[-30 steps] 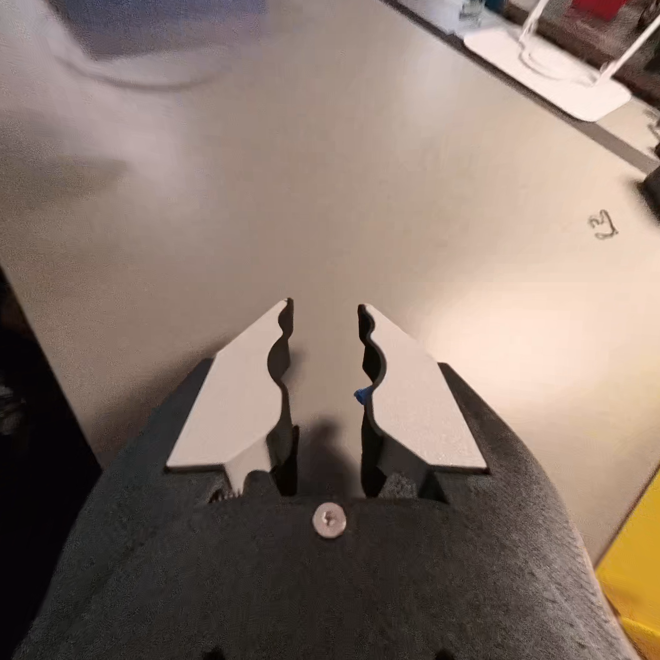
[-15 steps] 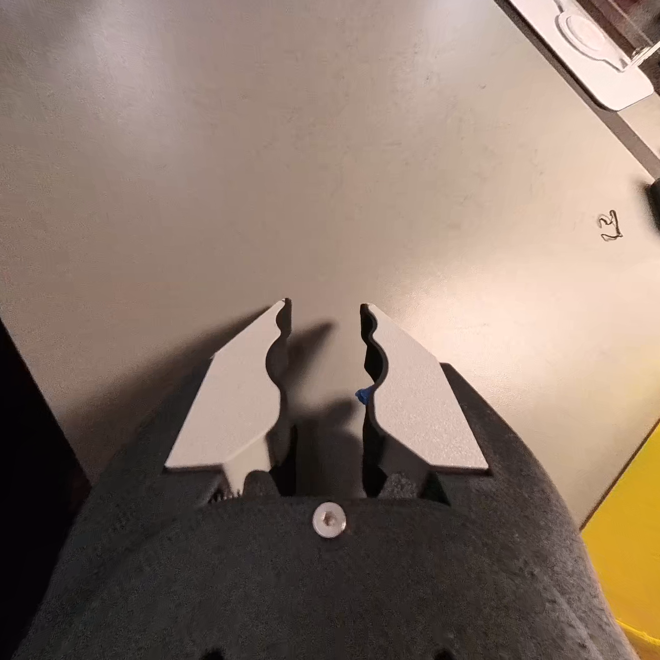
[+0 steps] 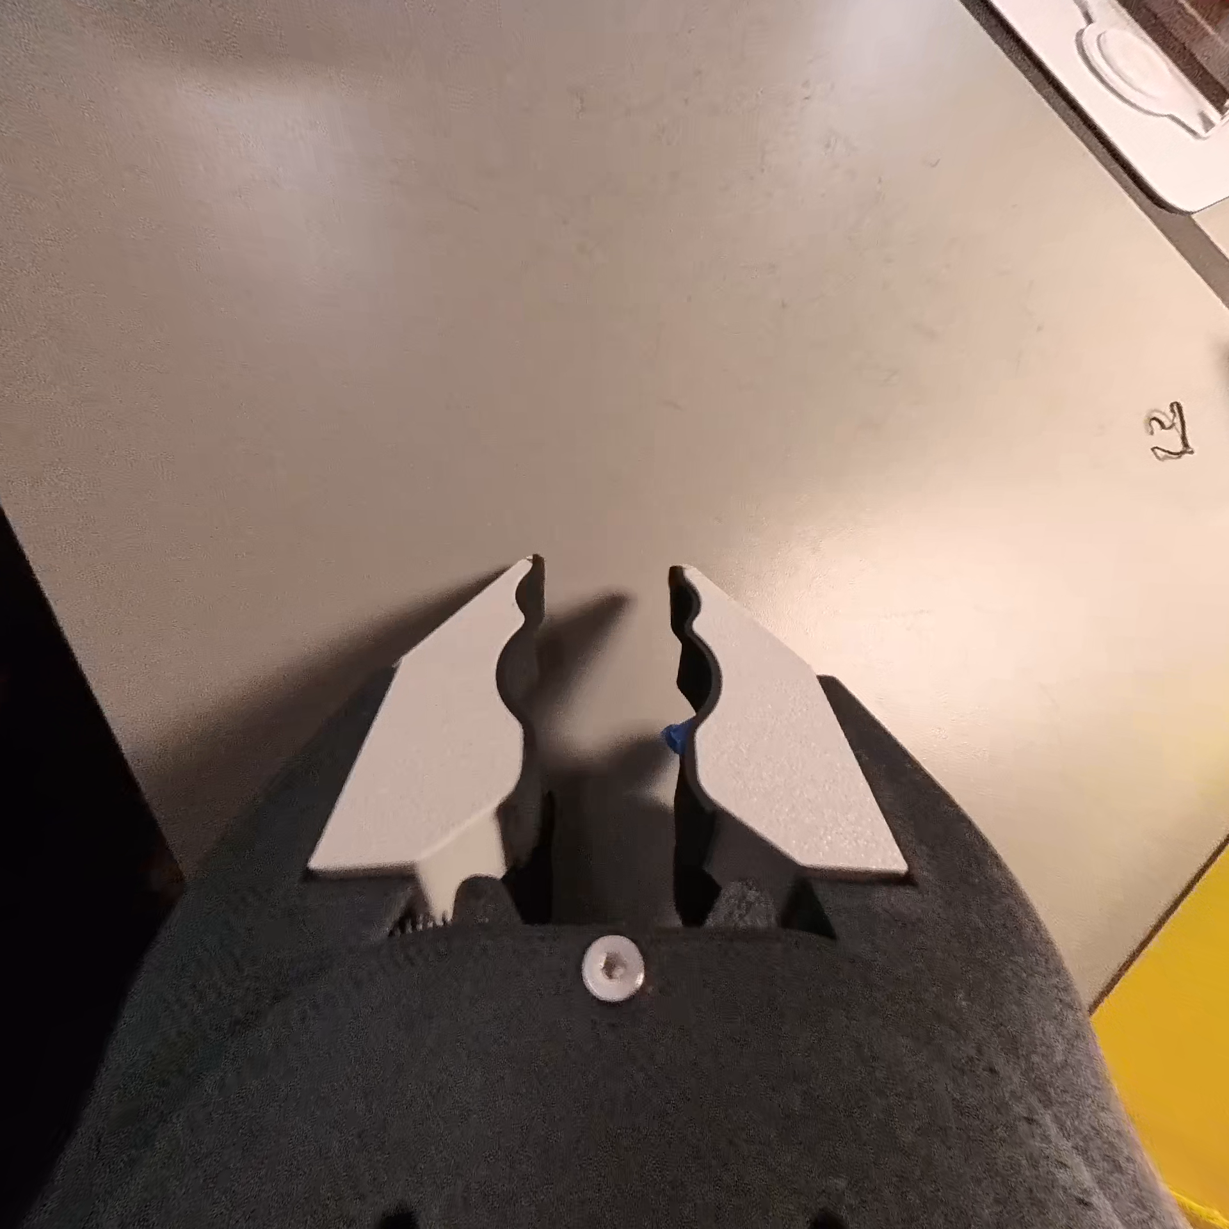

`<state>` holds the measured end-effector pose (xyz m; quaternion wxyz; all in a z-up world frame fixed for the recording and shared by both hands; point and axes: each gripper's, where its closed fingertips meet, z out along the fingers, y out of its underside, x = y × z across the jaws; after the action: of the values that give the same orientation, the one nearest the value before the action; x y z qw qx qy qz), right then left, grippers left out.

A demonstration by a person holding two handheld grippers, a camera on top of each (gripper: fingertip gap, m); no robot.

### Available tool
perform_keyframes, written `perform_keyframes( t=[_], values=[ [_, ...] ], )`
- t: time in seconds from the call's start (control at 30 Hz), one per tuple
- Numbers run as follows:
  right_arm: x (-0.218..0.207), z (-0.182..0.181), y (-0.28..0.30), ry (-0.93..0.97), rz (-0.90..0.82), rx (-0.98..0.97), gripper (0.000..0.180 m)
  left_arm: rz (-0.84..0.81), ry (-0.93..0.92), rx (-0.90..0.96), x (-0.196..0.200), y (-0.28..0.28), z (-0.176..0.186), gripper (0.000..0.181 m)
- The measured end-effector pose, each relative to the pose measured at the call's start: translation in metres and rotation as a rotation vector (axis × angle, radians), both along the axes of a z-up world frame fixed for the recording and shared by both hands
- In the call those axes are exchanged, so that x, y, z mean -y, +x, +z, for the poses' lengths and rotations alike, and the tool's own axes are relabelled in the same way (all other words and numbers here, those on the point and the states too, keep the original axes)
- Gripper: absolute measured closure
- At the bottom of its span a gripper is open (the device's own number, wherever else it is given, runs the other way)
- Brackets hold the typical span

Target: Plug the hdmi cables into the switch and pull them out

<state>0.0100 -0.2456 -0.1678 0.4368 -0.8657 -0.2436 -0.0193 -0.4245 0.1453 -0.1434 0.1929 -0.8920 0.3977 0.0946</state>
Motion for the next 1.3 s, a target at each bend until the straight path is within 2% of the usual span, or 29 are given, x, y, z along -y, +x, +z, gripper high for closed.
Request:
perform_keyframes(
  t=[0.03,0.17,0.3,0.43,0.47,0.5,0.57,0.83,0.97,1.07,1.17,1.3],
  values=[
    [0.000,0.000,0.000,-0.001,0.001,-0.001,0.140,0.016,0.015,-0.040,-0.004,-0.004,-0.002,0.099],
    [0.000,0.001,-0.001,0.020,0.003,0.021,0.141,0.021,0.015,-0.046,-0.013,0.003,-0.011,0.099],
    [0.001,0.004,-0.002,0.053,0.008,0.056,0.143,-0.046,0.034,-0.048,-0.014,0.010,-0.015,0.121],
    [0.003,0.005,-0.003,0.065,0.018,0.066,0.143,-0.122,0.126,-0.072,-0.016,0.010,-0.007,0.129],
    [0.003,0.005,-0.003,0.067,0.021,0.066,0.143,-0.137,0.165,-0.081,-0.017,0.010,-0.002,0.133],
    [0.003,0.005,-0.004,0.067,0.024,0.066,0.143,-0.141,0.226,-0.101,-0.020,0.007,0.008,0.145],
    [0.003,0.005,-0.004,0.065,0.026,0.064,0.143,-0.131,0.337,-0.121,-0.024,0.002,0.034,0.148],
    [0.004,0.005,-0.004,0.076,0.028,0.073,0.143,-0.187,0.593,0.019,-0.015,0.002,0.125,0.158],
    [0.002,0.007,-0.003,0.080,0.021,0.067,0.142,-0.304,0.763,0.190,0.018,0.035,0.192,0.159],
    [-0.001,0.011,-0.003,0.099,0.011,0.050,0.142,-0.483,0.855,0.395,0.065,0.081,0.237,0.159],
    [-0.006,0.023,-0.007,0.150,0.003,-0.014,0.143,-0.671,0.952,0.496,0.117,0.126,0.266,0.158],
    [-0.011,0.051,-0.018,0.243,0.011,-0.115,0.143,-0.815,1.018,0.611,0.174,0.176,0.297,0.159]
  ],
)
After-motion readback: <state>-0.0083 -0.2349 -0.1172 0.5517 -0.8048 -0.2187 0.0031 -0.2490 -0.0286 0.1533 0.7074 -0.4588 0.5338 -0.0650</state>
